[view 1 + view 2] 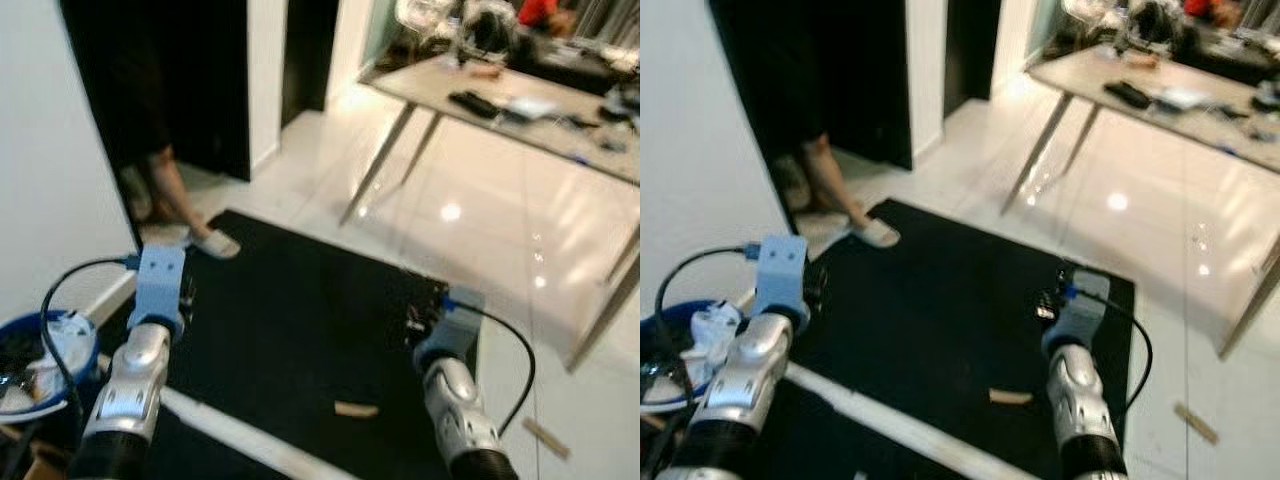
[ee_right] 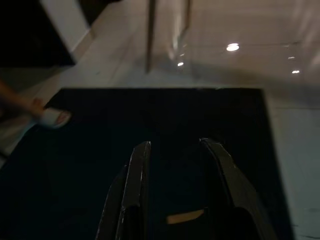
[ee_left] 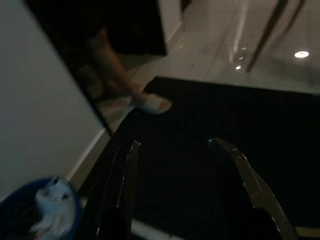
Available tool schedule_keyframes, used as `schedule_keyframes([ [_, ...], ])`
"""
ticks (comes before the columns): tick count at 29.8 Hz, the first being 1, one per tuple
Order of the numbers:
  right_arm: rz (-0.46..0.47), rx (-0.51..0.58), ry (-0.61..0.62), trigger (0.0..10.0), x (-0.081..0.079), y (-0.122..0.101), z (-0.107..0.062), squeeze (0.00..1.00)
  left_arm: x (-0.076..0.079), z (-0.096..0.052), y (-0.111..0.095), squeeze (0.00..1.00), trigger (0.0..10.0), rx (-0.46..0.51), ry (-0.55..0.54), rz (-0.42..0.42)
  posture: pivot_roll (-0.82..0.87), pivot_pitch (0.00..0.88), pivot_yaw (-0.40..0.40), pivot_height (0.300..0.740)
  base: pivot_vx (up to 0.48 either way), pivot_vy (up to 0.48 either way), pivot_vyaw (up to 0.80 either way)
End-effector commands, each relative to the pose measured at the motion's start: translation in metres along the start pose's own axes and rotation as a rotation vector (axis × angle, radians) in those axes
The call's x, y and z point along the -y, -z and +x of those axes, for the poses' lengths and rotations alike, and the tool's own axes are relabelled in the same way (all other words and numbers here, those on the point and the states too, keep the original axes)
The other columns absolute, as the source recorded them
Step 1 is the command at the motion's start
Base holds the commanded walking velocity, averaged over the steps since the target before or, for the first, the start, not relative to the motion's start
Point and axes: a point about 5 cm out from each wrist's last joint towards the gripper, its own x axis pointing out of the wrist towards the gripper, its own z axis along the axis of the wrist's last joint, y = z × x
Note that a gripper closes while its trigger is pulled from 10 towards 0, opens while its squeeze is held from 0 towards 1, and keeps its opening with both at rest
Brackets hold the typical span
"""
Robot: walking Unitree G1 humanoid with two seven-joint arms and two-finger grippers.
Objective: Picking trash to rubbish bin
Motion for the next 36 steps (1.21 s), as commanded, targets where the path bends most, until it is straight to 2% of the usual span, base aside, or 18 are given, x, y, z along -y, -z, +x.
schedule_keyframes([
  [1,0.006,-0.027,0.016,10.0,0.005,0.007,-0.004,0.00,0.003,-0.001,-0.001,0.00,10.0,0.006,0.014,0.017,-0.01,0.026,-0.040,0.740,0.000,0.000,-0.80],
  [11,0.013,-0.032,-0.001,10.0,0.000,0.009,-0.006,0.00,0.007,-0.004,-0.003,0.00,10.0,0.020,0.037,0.030,0.01,0.031,-0.040,0.740,0.000,0.000,-0.80],
  [20,0.010,-0.038,-0.004,10.0,0.004,0.013,-0.008,0.00,0.005,-0.005,0.000,0.00,10.0,0.009,0.038,0.024,0.00,0.036,-0.031,0.740,0.000,0.000,-0.80],
  [23,-0.012,-0.050,-0.039,10.0,0.000,0.013,-0.006,0.00,0.009,-0.005,0.003,0.00,10.0,-0.008,0.072,0.022,0.01,0.031,-0.039,0.740,0.000,0.000,-0.16],
  [26,-0.025,-0.069,-0.052,10.0,-0.001,0.014,-0.005,0.00,0.013,-0.006,-0.003,0.00,10.0,0.008,0.098,0.009,0.02,0.031,-0.040,0.740,0.000,0.000,0.00],
  [30,-0.036,-0.112,-0.071,10.0,-0.004,0.015,0.001,0.00,0.013,-0.005,0.001,0.00,10.0,-0.012,0.121,0.046,0.00,0.047,-0.026,0.740,0.000,0.000,0.00],
  [31,-0.043,-0.121,-0.092,10.0,-0.007,0.011,0.006,0.00,0.013,-0.004,0.004,0.00,10.0,-0.027,0.115,0.059,0.00,0.042,-0.025,0.740,0.000,0.000,0.00],
  [34,-0.062,0.001,-0.217,10.0,-0.025,-0.021,0.017,0.00,0.012,0.000,-0.005,0.00,10.0,0.004,0.107,0.018,-0.01,0.029,-0.020,0.740,0.000,0.000,0.00],
  [36,-0.058,0.036,-0.250,10.0,-0.029,-0.030,0.019,0.00,0.012,0.001,-0.008,0.00,10.0,0.017,0.112,0.000,-0.01,0.029,-0.020,0.740,0.000,0.000,0.00],
])
